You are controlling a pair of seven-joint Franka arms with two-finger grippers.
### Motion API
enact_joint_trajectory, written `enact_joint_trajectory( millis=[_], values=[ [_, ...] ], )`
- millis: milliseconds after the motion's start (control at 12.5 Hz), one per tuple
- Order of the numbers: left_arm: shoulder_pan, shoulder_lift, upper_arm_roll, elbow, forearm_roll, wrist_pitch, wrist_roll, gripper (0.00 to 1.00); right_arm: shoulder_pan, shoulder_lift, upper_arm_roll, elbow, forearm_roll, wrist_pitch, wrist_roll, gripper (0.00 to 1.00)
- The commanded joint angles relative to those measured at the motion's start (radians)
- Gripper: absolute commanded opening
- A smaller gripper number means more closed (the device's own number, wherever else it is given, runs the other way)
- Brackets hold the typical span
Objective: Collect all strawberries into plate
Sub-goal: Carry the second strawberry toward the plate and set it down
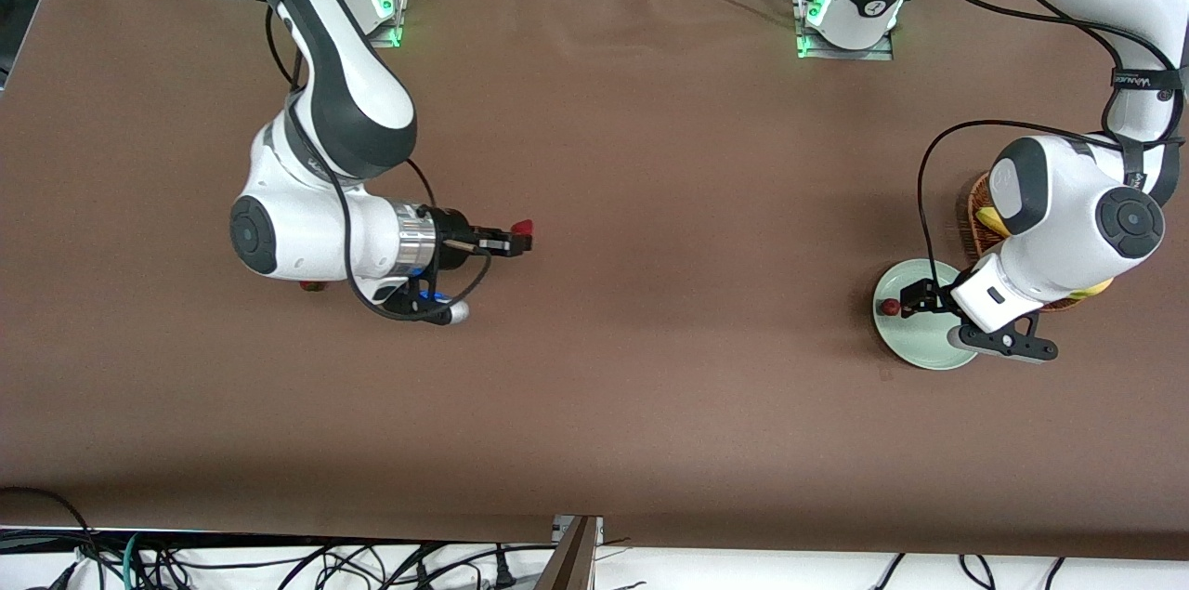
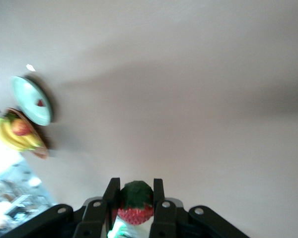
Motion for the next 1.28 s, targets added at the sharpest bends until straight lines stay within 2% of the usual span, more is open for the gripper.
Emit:
enact_joint_trajectory(
  millis=[0,320,481,561,641,721,881,1121,1201],
  values=[
    [0.003,-0.003,0.001,0.004,0.0,-0.015,-0.007,1.0,0.069,0.046,0.002,0.031,0.133,0.127,0.093,0.29],
    [0.004,-0.002,0.0,0.001,0.0,-0.015,-0.007,1.0,0.251,0.114,0.002,0.031,0.344,0.514,0.208,0.29],
    [0.006,0.0,0.0,0.001,0.0,-0.015,-0.007,1.0,0.349,0.168,0.002,0.051,0.358,0.7,0.248,0.29],
    [0.007,0.0,0.001,0.0,0.0,-0.015,-0.007,1.0,0.395,0.205,0.002,0.083,0.358,0.78,0.298,0.37],
    [0.008,0.0,0.0,-0.002,0.0,-0.017,-0.007,1.0,0.438,0.24,0.0,0.121,0.355,0.852,0.364,0.5],
    [0.008,0.003,0.001,-0.002,0.0,-0.017,-0.007,1.0,0.452,0.251,0.0,0.129,0.355,0.883,0.392,0.75],
    [0.008,0.003,0.001,-0.002,0.0,-0.017,-0.007,1.0,0.448,0.242,-0.001,0.134,0.355,0.884,0.406,0.99],
    [0.008,0.007,0.0,-0.008,0.0,-0.041,0.002,1.0,0.431,0.216,-0.006,0.123,0.35,0.865,0.425,0.99],
    [-0.003,0.012,-0.002,-0.02,0.001,-0.063,0.01,1.0,0.414,0.186,-0.013,0.094,0.349,0.817,0.423,0.99]
  ],
)
